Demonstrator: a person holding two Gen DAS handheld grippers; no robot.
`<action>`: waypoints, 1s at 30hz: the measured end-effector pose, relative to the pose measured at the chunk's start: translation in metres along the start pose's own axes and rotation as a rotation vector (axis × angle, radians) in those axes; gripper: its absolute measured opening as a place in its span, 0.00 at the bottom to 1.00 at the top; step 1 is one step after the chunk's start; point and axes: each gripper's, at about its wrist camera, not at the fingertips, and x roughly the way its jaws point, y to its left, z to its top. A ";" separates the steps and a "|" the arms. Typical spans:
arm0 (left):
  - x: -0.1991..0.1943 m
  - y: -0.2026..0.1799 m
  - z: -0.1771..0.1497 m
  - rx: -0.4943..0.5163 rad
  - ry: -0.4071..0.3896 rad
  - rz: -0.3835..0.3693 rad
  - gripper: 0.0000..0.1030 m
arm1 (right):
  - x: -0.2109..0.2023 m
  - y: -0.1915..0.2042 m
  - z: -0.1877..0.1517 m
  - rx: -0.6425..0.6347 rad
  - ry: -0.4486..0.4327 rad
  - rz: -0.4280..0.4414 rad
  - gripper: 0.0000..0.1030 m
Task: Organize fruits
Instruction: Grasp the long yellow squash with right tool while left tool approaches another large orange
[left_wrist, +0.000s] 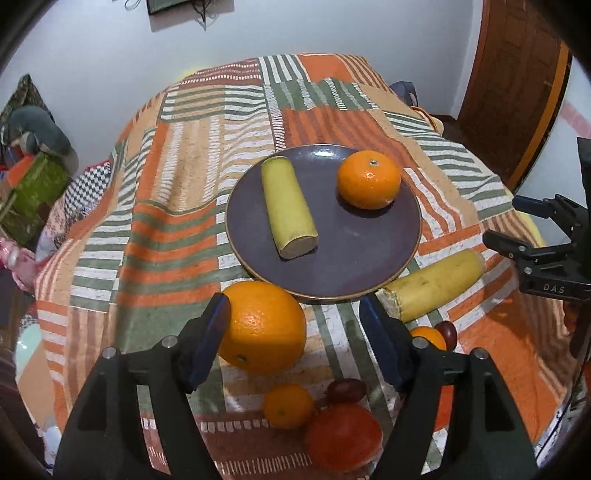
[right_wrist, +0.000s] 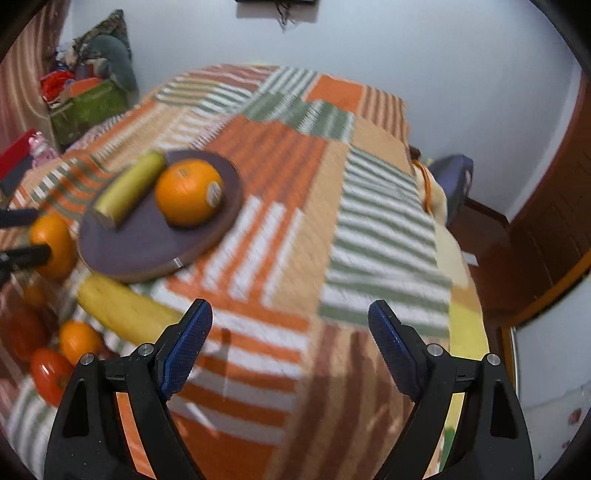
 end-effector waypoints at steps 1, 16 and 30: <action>0.000 -0.001 0.000 0.002 -0.001 0.002 0.70 | 0.002 -0.003 -0.004 0.005 0.009 -0.004 0.82; 0.043 -0.037 0.008 0.259 0.050 0.194 0.94 | 0.011 0.007 -0.021 0.016 0.022 0.051 0.82; 0.045 -0.067 0.023 0.286 0.085 0.139 0.81 | -0.025 0.003 -0.047 0.004 -0.009 0.030 0.81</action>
